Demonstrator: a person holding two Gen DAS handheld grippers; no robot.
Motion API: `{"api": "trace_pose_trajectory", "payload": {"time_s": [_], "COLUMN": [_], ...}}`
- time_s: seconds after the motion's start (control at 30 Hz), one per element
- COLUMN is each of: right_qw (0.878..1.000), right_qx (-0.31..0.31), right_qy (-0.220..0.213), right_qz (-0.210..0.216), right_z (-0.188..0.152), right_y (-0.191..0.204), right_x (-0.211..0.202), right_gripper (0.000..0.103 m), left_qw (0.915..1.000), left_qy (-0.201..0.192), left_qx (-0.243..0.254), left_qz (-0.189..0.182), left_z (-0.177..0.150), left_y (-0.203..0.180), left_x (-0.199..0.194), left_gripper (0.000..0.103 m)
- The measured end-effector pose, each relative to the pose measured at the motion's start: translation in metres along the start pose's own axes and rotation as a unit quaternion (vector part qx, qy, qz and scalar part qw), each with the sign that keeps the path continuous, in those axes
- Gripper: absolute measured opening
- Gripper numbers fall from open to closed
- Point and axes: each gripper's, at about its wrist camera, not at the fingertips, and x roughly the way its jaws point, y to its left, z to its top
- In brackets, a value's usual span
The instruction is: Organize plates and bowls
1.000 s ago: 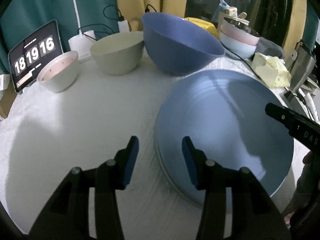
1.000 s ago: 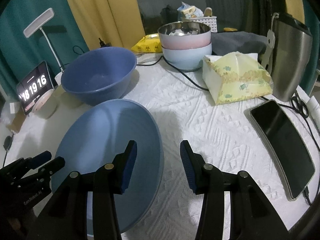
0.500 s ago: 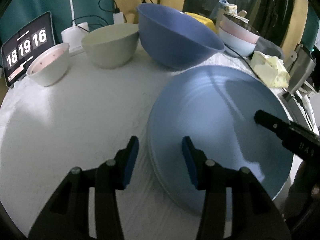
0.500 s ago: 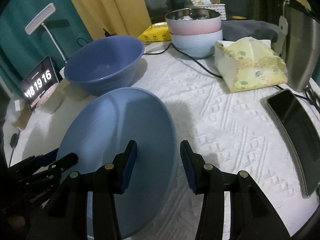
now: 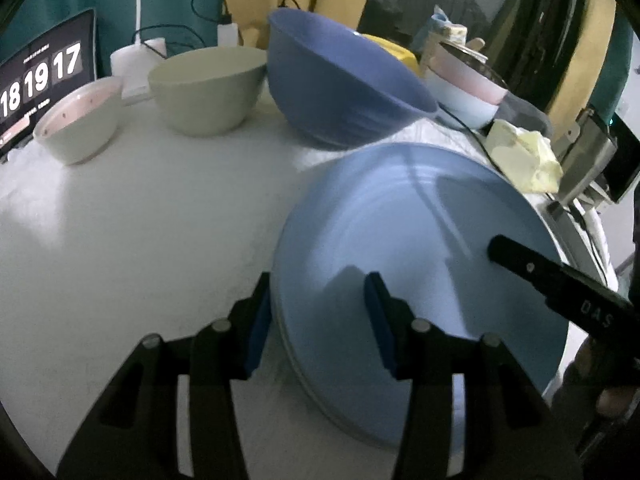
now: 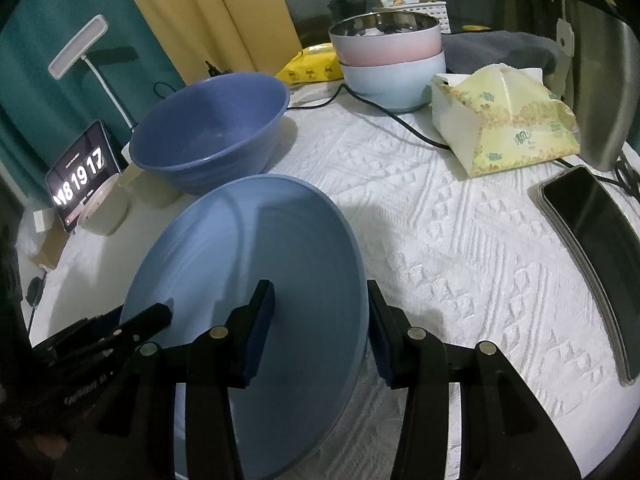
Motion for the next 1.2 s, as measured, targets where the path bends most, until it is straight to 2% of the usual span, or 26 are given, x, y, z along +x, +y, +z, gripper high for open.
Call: {"api": "trace_pose_trajectory", "payload": {"time_s": [0.2, 0.27, 0.33, 0.47, 0.63, 0.9, 1.2], "right_qw": [1.0, 1.0, 1.0, 1.0, 0.999, 0.999, 1.0], "right_qx": [-0.003, 0.005, 0.012, 0.012, 0.034, 0.036, 0.022], "right_qy": [-0.004, -0.013, -0.006, -0.005, -0.002, 0.001, -0.004], "right_qz": [0.001, 0.003, 0.01, 0.012, 0.013, 0.006, 0.008], "right_z": [-0.001, -0.004, -0.005, -0.008, -0.008, -0.013, -0.012], "right_y": [-0.001, -0.005, -0.007, -0.001, -0.005, 0.004, 0.028], "right_x": [-0.001, 0.001, 0.001, 0.0, -0.003, -0.008, -0.015], "right_gripper": [0.047, 0.054, 0.054, 0.053, 0.047, 0.047, 0.047], "left_qw": [0.9999, 1.0, 0.9999, 0.9991, 0.9991, 0.999, 0.9991], "left_qy": [0.005, 0.004, 0.002, 0.014, 0.016, 0.019, 0.004], "left_qx": [0.007, 0.005, -0.003, -0.018, -0.017, -0.018, -0.027], "left_qz": [-0.007, -0.004, -0.01, -0.036, -0.036, -0.036, -0.033], "left_z": [0.001, 0.0, -0.001, -0.001, -0.001, -0.006, -0.011], "left_y": [0.001, 0.003, 0.006, 0.008, 0.007, 0.012, 0.03], "left_x": [0.0, 0.0, 0.0, 0.002, 0.002, -0.007, -0.026], "left_gripper": [0.047, 0.047, 0.048, 0.048, 0.048, 0.047, 0.047]}}
